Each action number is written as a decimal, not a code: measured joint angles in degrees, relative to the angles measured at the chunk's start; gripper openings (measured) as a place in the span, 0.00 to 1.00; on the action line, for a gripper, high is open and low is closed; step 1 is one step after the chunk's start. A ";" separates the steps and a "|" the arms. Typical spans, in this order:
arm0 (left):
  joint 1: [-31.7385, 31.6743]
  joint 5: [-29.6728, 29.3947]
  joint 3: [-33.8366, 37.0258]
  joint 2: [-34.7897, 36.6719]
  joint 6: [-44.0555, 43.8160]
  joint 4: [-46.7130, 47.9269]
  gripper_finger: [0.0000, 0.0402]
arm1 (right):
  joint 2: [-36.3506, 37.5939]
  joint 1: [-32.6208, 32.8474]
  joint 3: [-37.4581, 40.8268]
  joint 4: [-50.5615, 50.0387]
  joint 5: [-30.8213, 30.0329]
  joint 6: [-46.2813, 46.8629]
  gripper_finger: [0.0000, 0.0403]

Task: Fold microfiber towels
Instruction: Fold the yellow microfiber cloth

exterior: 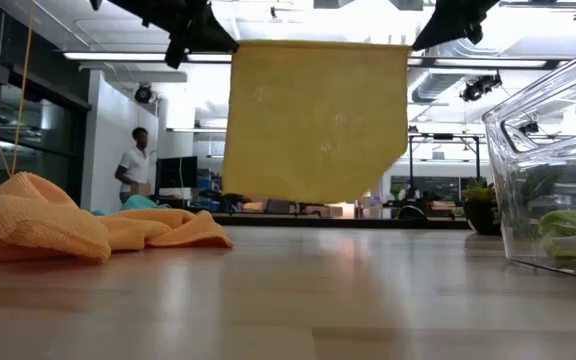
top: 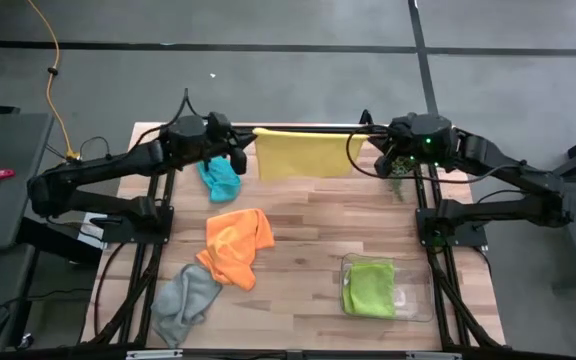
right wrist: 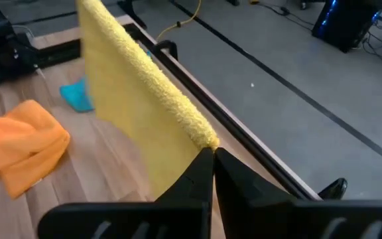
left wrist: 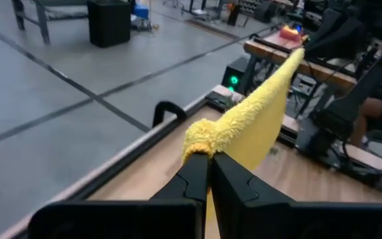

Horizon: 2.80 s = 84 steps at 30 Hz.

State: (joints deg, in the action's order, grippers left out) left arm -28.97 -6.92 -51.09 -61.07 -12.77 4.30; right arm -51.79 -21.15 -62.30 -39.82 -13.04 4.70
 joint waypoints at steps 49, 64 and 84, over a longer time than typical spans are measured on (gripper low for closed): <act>-1.16 14.12 0.00 -17.10 1.07 -7.41 0.00 | -8.96 -10.61 2.38 -3.68 14.50 -7.05 0.00; 21.90 4.32 0.00 -20.02 -11.07 0.06 0.00 | -17.97 -3.84 3.94 2.00 20.33 0.62 0.00; 19.12 -4.32 0.02 -18.49 -19.16 -5.08 0.00 | -31.61 -3.96 28.37 44.81 34.49 18.08 0.42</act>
State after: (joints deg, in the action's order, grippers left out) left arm -9.85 -11.25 -51.07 -79.57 -31.93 -0.78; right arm -83.40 -25.10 -33.94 4.98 21.45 22.78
